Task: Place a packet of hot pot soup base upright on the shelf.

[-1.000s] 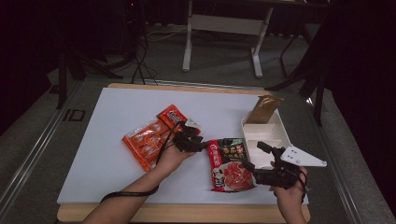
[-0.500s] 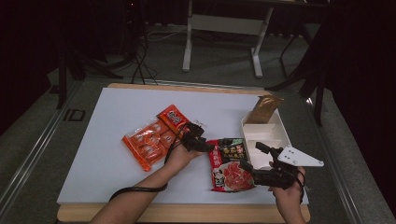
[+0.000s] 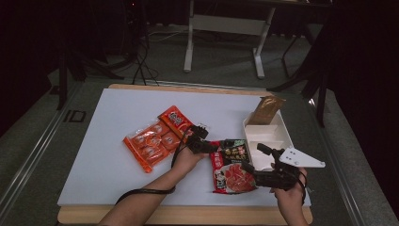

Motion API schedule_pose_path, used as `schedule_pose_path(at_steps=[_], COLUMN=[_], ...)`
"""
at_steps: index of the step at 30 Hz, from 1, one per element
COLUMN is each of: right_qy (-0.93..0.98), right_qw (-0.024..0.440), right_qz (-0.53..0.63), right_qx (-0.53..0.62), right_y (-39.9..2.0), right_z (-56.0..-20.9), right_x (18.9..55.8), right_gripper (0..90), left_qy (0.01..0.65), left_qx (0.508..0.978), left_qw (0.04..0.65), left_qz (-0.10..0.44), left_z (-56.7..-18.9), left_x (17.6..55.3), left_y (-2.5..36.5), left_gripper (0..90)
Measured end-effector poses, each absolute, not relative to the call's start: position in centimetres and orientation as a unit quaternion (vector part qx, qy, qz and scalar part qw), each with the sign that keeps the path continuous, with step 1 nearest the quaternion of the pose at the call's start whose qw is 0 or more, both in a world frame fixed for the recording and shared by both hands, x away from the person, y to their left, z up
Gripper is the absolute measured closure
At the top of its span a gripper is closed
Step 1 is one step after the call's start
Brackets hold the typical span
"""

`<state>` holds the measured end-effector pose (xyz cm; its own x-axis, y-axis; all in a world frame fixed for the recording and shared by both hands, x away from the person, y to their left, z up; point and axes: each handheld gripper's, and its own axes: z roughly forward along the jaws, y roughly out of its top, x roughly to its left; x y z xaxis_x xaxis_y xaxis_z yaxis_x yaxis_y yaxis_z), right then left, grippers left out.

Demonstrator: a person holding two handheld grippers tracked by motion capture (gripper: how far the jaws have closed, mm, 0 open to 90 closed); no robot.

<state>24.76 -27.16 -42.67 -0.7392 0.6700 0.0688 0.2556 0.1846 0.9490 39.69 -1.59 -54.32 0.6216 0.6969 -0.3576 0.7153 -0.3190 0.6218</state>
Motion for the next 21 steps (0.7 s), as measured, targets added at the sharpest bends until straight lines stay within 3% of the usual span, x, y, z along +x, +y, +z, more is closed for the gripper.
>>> schedule_pose_path(at_steps=[5,8,21], right_qy=[0.748,0.747,0.742], right_qw=[0.187,0.183,0.188], right_qz=[0.556,0.558,0.560], right_qx=[0.310,0.312,0.316], right_y=[-27.1,-27.2,-27.5], right_z=[-42.7,-42.7,-42.5], right_x=[24.8,24.9,24.9], right_gripper=[13.8,13.8,13.8], left_qy=[0.429,0.430,0.424], left_qx=[0.824,0.821,0.811], left_qw=[0.369,0.376,0.403], left_qz=[-0.006,-0.013,-0.009], left_z=[-54.1,-54.0,-51.7], left_x=[39.5,39.5,38.3], left_y=[-2.2,-2.0,-1.1], left_gripper=[76.1,81.7,85.8])
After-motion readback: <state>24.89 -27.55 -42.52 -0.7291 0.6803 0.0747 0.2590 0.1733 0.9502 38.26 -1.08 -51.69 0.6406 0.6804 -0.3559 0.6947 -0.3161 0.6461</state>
